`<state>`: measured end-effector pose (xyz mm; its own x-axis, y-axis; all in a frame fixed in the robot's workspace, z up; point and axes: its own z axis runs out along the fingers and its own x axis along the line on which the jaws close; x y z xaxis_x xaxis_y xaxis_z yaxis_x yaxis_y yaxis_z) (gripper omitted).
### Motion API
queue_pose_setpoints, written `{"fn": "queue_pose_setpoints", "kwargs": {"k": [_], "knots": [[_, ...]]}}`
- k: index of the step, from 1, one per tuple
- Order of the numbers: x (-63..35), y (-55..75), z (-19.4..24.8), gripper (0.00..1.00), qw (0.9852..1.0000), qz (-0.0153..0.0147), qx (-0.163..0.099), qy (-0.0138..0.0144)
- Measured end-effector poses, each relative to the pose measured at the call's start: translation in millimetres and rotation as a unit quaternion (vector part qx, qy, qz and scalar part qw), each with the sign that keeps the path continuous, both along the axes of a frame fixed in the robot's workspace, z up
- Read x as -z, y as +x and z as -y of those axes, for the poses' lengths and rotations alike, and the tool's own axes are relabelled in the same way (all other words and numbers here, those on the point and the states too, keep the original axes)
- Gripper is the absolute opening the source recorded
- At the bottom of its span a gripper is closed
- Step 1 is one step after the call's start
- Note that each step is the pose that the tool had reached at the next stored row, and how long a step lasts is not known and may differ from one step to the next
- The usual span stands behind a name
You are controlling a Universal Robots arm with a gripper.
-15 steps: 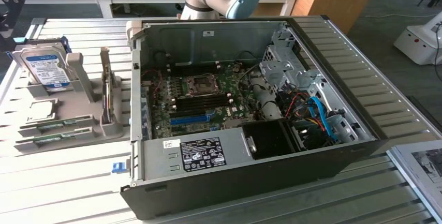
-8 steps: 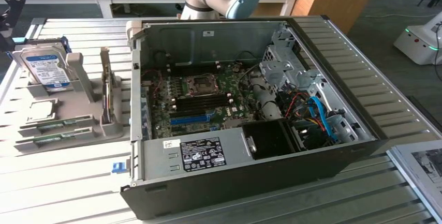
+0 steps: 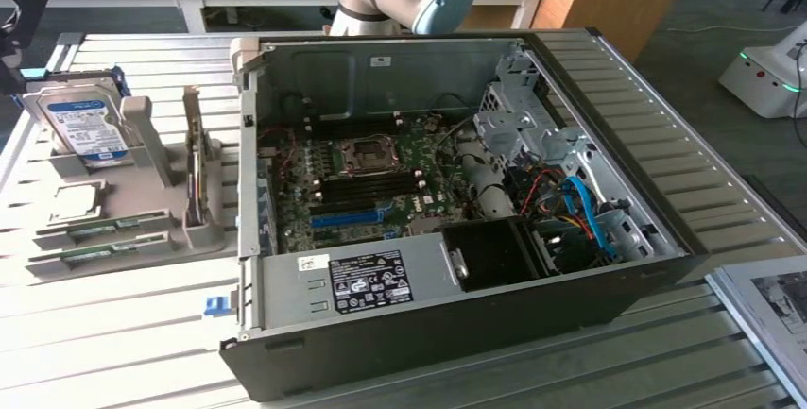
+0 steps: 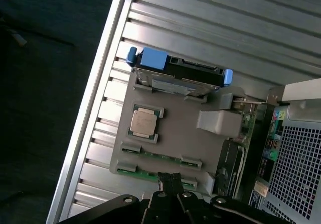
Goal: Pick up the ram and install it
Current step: 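Pick up the ram and move it above insertion slot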
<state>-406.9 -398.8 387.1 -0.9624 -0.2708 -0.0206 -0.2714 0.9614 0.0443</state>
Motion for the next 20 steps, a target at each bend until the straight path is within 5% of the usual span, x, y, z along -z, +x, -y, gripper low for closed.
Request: {"fn": "queue_pose_setpoints", "kwargs": {"k": [10, 20], "knots": [[0.3, 0.0, 0.0, 0.1, 0.9975, 0.0, -0.07, 0.0], [0.7, 0.0, 0.0, 0.1, 0.9901, 0.0, -0.14, 0.0]]}}
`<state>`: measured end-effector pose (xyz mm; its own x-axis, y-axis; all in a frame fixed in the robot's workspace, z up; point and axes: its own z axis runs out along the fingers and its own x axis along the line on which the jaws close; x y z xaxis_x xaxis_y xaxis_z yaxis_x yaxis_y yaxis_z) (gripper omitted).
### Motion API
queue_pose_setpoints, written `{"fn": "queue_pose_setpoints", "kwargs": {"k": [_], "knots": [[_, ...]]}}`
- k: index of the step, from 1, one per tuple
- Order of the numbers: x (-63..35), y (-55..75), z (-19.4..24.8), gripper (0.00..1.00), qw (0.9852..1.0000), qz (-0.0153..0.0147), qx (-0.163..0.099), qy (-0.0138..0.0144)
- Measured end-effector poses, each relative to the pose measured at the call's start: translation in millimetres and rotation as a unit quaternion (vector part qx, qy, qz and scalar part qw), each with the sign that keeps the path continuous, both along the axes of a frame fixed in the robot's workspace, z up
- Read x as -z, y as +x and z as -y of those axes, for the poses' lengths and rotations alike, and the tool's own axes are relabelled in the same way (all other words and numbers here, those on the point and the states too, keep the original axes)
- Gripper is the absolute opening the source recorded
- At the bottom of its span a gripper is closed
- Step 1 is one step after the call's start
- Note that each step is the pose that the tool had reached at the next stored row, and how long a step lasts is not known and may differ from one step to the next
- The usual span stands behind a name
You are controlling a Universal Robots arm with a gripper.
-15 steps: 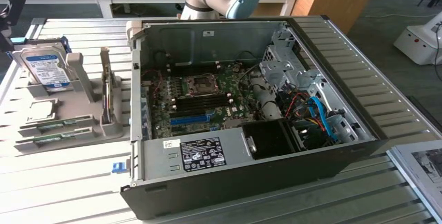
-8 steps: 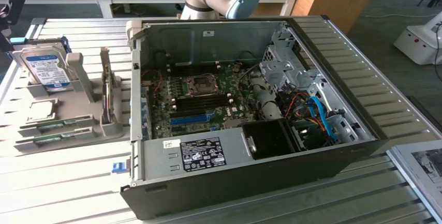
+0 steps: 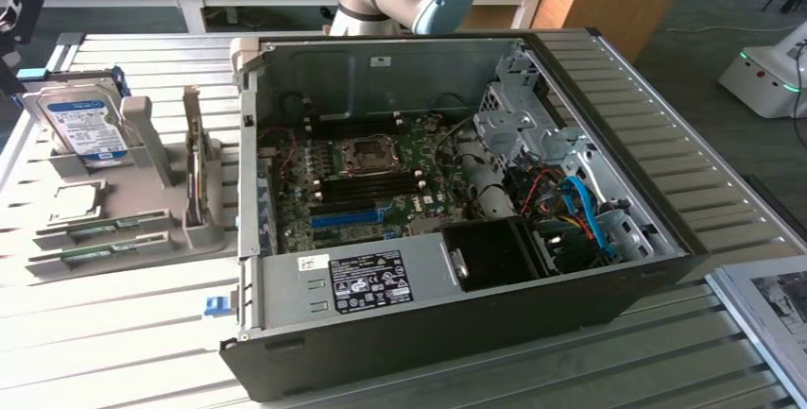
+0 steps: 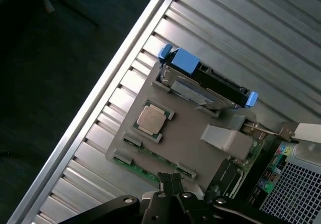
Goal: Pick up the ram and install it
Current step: 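Pick up the ram and move it above insertion slot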
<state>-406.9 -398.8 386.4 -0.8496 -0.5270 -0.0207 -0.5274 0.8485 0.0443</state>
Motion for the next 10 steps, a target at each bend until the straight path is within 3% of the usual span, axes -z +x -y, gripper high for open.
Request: {"fn": "queue_pose_setpoints", "kwargs": {"k": [5, 10], "knots": [[0.1, 0.0, 0.0, 0.1, 0.9994, 0.0, -0.036, 0.0], [0.2, 0.0, 0.0, 0.1, 0.9976, 0.0, -0.07, 0.0]]}}
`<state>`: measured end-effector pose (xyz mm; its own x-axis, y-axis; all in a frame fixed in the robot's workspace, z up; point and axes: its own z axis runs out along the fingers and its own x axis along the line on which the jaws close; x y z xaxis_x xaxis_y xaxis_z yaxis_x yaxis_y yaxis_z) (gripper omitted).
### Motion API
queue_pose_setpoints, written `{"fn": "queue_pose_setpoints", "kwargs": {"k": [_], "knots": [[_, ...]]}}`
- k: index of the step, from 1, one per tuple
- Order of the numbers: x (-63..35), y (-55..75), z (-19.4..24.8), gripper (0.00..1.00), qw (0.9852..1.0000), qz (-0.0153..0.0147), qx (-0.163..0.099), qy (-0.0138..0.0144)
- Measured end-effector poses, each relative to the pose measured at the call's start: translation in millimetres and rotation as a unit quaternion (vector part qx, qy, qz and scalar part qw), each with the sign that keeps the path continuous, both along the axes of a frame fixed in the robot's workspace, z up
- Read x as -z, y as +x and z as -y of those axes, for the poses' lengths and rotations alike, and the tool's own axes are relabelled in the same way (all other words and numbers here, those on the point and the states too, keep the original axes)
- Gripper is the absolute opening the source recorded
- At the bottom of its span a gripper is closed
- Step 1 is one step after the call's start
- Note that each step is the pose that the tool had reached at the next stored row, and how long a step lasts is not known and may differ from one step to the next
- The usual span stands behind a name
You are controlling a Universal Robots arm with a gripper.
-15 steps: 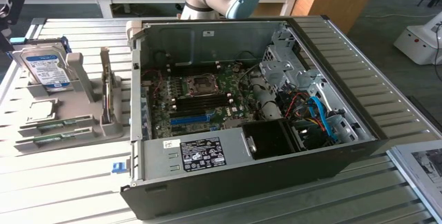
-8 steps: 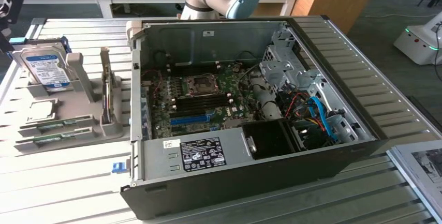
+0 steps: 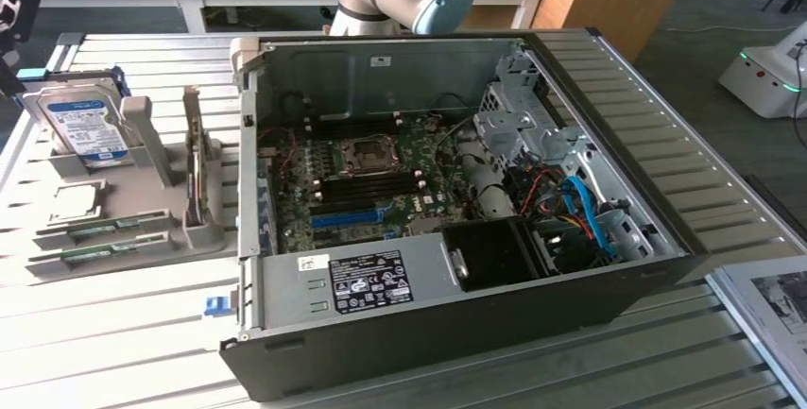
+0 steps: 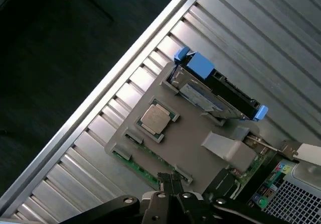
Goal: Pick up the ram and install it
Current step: 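Pick up the ram and move it above insertion slot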
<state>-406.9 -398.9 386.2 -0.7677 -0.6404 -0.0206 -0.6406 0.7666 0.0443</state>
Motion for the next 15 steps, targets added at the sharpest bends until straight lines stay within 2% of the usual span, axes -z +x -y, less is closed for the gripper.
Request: {"fn": "queue_pose_setpoints", "kwargs": {"k": [4, 8, 11, 15], "knots": [[0.2, 0.0, 0.0, 0.1, 0.9996, 0.0001, -0.029, 0.0], [0.3, 0.0, 0.0, 0.1, 0.9984, 0.0, -0.057, 0.0], [0.4, 0.0, 0.0, 0.1, 0.9969, 0.0, -0.078, 0.0], [0.5, 0.0, 0.0, 0.1, 0.9941, 0.0, -0.108, 0.0]]}}
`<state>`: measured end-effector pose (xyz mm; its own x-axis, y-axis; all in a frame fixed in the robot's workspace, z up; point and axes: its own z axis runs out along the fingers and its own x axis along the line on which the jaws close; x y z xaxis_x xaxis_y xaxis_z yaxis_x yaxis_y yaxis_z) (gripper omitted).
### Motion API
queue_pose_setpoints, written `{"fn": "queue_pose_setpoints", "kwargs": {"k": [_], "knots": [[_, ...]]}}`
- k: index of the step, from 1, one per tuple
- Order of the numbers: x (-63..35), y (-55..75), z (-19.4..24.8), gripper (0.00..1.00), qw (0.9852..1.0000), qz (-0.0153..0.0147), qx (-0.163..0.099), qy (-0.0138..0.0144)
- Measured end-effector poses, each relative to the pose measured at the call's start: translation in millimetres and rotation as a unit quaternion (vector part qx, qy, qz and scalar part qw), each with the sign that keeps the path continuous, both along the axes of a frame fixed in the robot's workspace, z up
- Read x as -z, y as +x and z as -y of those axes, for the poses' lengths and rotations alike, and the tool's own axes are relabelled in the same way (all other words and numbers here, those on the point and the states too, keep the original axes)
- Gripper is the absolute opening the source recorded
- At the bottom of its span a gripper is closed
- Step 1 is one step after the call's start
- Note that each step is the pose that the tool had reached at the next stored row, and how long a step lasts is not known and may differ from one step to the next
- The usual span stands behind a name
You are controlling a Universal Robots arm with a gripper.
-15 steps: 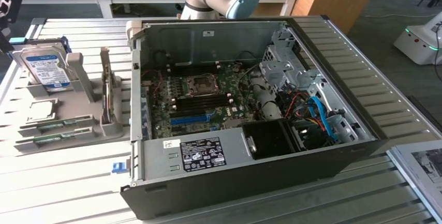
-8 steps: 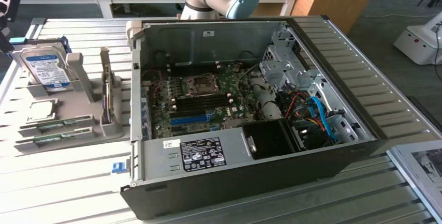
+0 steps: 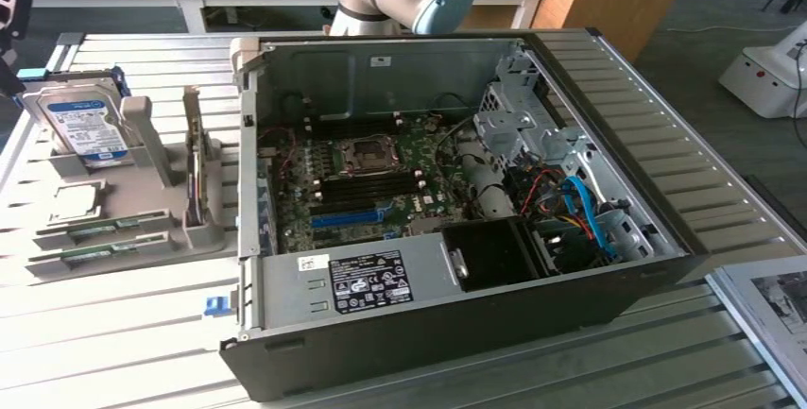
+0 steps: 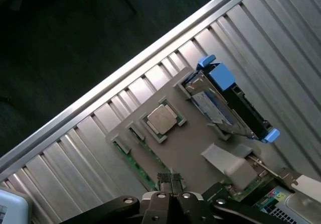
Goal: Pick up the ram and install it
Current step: 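Pick up the ram and move it above insertion slot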
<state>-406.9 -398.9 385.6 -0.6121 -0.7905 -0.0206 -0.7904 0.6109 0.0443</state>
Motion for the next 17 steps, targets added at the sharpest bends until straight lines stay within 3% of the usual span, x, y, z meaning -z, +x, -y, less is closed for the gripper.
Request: {"fn": "queue_pose_setpoints", "kwargs": {"k": [4, 9, 13, 17], "knots": [[0.2, 0.0, 0.0, 0.1, 0.9996, 0.0, -0.03, 0.0], [0.3, 0.0, 0.0, 0.1, 0.9977, 0.0, -0.067, 0.0], [0.5, 0.0, 0.0, 0.1, 0.9952, 0.0, -0.098, 0.0], [0.7, 0.0, 0.0, 0.1, 0.9918, 0.0, -0.128, 0.0]]}}
